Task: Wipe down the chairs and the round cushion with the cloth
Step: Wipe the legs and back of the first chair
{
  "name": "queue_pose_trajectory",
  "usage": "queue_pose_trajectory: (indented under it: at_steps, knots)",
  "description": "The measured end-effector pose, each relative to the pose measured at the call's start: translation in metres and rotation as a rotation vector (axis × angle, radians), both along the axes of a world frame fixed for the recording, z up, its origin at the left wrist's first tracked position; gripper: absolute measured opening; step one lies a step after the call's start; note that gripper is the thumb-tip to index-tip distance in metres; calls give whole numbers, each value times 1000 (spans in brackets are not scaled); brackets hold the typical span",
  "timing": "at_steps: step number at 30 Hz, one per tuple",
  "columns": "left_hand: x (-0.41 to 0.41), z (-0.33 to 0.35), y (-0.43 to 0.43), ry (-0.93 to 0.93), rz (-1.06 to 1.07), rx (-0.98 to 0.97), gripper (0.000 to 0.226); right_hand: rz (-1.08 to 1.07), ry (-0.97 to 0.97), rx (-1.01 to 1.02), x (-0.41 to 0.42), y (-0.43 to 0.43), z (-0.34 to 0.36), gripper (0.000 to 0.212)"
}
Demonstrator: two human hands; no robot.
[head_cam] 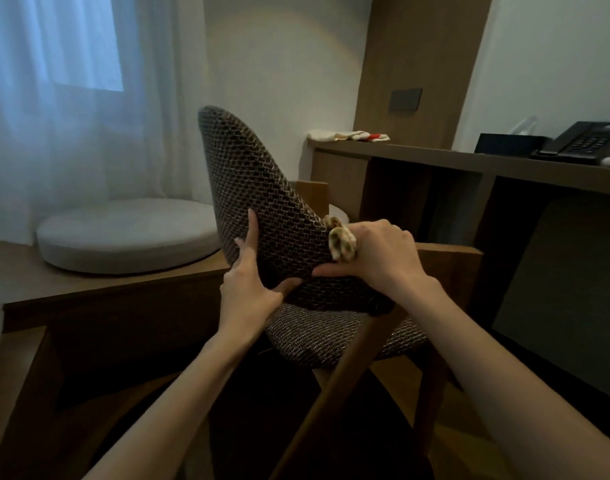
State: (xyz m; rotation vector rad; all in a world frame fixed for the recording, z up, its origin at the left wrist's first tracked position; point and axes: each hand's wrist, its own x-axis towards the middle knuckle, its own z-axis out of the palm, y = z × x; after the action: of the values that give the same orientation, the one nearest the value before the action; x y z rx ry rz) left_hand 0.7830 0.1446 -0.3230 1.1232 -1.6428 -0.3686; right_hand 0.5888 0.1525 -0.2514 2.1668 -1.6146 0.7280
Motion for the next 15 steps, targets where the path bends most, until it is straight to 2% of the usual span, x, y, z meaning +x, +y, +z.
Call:
queue_pose_trajectory:
  at_steps: [3,7,11,15]
  knots:
    - [-26,-14,-11,3,-58,91,124,-31,62,32,-20,-6,-15,55]
    - [-73,-13,-27,3,-70,112,121,-95,-22,46,-67,-17,-16,57]
    - [-128,-19,-23,-24,-128,105,117,-133,-41,109,-122,-18,-17,49]
    - [-166,-27,-8,-29,-225,76,114,-150,-140,135,-168,-3,-17,37]
